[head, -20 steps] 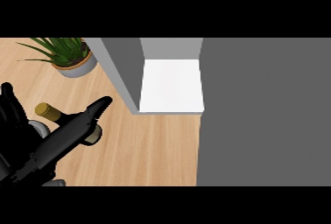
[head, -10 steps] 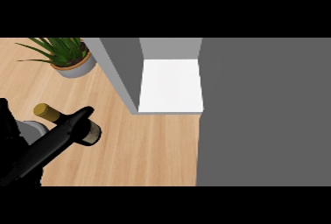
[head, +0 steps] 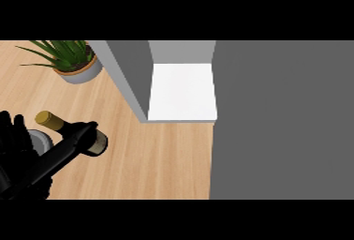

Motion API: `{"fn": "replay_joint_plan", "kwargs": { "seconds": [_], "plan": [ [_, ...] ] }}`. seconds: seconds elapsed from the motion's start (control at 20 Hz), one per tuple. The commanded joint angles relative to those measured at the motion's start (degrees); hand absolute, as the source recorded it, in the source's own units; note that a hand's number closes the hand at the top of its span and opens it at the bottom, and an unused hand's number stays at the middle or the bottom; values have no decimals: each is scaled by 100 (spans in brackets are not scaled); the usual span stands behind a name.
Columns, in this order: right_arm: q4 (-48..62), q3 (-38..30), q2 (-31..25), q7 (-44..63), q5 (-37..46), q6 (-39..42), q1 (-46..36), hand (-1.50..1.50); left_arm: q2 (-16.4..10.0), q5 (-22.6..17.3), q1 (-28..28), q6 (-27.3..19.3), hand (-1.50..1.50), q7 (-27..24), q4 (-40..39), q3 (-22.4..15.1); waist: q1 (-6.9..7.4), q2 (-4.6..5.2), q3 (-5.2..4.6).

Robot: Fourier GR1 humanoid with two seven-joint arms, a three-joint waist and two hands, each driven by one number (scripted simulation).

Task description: Pick up the wine, place it into the cabinet and close the cabinet

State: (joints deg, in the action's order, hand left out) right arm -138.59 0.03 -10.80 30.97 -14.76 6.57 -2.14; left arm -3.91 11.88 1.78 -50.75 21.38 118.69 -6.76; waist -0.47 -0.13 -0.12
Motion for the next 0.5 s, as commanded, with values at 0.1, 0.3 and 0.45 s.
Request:
{"fn": "replay_joint_plan", "kwargs": {
  "seconds": [0.1, 0.3, 0.45],
  "plan": [
    [-963, -193, -12, 491, -538, -125, 93, -150, 256, -1108, 352, 318, -150, -1536, -757, 468, -10, -1, -5],
    [-975, -57, 45, 893, -364, -381, -249, -150, 382, -1265, 434, 437, -150, -1997, -985, 627, 26, -2, 2],
    [-1207, 54, 173, 359, -368, 7, 524, -150, 386, -1514, 418, 584, -150, -2352, -1233, 839, -19, -6, 9]
  ]
}}
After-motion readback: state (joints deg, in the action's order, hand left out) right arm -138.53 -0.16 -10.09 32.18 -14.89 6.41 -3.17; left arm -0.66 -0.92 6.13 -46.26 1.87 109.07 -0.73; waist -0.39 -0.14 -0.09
